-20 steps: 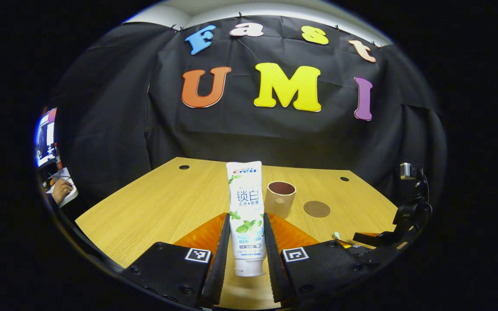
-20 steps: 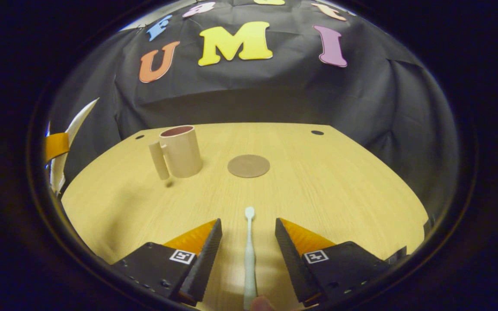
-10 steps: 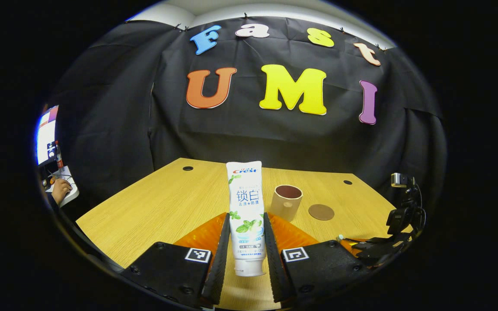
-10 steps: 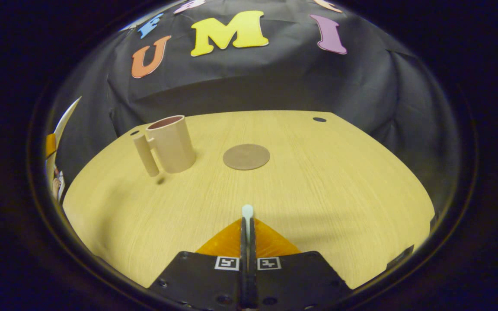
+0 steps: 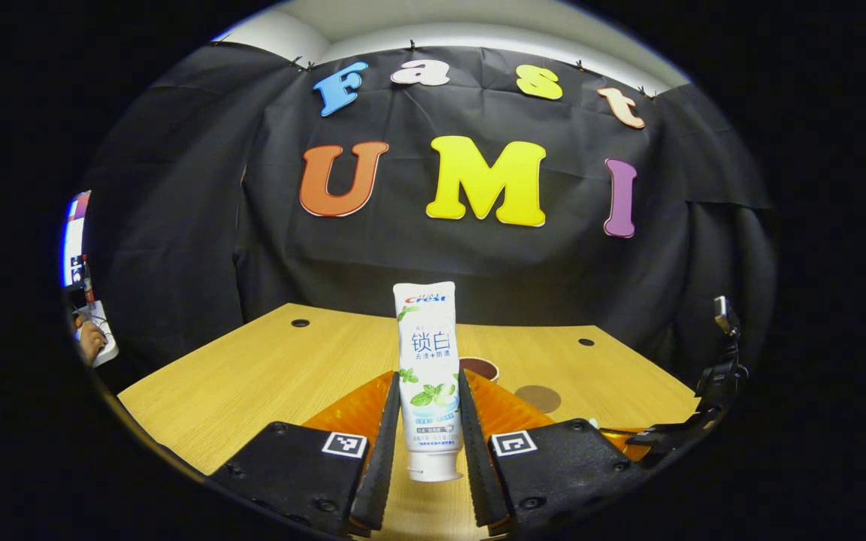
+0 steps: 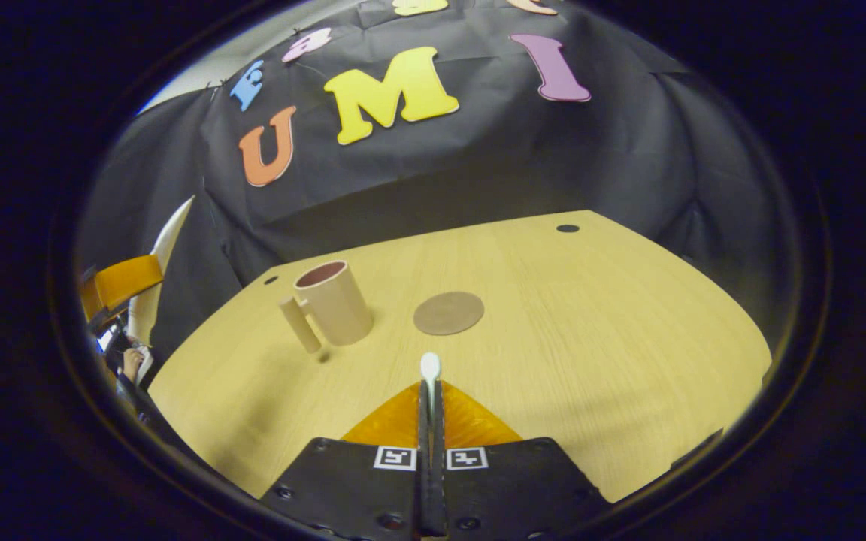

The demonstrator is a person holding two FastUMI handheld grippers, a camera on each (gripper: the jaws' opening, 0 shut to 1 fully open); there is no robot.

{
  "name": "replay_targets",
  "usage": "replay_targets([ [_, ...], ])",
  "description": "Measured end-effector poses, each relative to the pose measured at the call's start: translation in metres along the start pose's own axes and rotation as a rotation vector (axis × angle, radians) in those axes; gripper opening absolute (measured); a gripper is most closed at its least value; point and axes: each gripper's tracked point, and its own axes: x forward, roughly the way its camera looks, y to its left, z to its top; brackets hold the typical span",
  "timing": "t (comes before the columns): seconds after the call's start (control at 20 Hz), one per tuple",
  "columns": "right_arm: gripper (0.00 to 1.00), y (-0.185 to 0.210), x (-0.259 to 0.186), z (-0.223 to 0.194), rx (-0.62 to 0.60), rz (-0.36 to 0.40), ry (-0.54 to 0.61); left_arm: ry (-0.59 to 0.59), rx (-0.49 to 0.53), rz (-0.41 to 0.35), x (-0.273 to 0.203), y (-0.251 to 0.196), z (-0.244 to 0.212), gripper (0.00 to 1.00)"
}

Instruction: Put the toothbrush and toothpaste on the desktop into the cup, then pick up the cup and place it on the coaster on the desktop.

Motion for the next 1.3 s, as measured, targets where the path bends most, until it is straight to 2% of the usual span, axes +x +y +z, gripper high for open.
replay_targets([
  [0.05, 0.00, 0.002, -0.005, 0.006, 0.009, 0.015, -0.017, -0.006, -0.003, -0.013, 0.007, -0.006, 0.001, 0.50],
  [0.1, 0.00, 0.005, -0.010, 0.011, 0.018, 0.039, -0.032, -0.016, -0.003, -0.030, 0.013, -0.012, 0.002, 0.46],
  [0.25, 0.00, 0.009, -0.040, 0.048, 0.018, 0.099, -0.132, -0.089, 0.019, -0.055, 0.024, -0.017, -0.011, 0.46],
  [0.45, 0.00, 0.011, -0.056, 0.074, -0.027, 0.117, -0.221, -0.150, 0.054, -0.060, 0.048, -0.019, -0.002, 0.46],
  [0.55, 0.00, 0.013, -0.058, 0.074, -0.044, 0.135, -0.216, -0.199, 0.086, -0.079, 0.071, -0.026, 0.005, 0.46],
  [0.75, 0.00, 0.013, -0.063, 0.083, -0.047, 0.145, -0.238, -0.186, 0.063, -0.107, 0.091, -0.033, -0.004, 0.46],
  [0.95, 0.00, 0.013, -0.063, 0.083, -0.039, 0.147, -0.238, -0.177, 0.080, -0.097, 0.102, -0.030, -0.007, 0.48],
  [1.0, 0.00, 0.013, -0.062, 0.082, -0.033, 0.148, -0.232, -0.177, 0.084, -0.094, 0.104, -0.030, -0.008, 0.53],
  [1.05, 0.00, 0.013, -0.062, 0.082, -0.030, 0.149, -0.227, -0.173, 0.088, -0.092, 0.105, -0.030, -0.010, 0.48],
  [1.3, 0.00, 0.014, -0.058, 0.079, -0.034, 0.146, -0.213, -0.180, 0.086, -0.089, 0.113, -0.023, -0.011, 0.50],
])
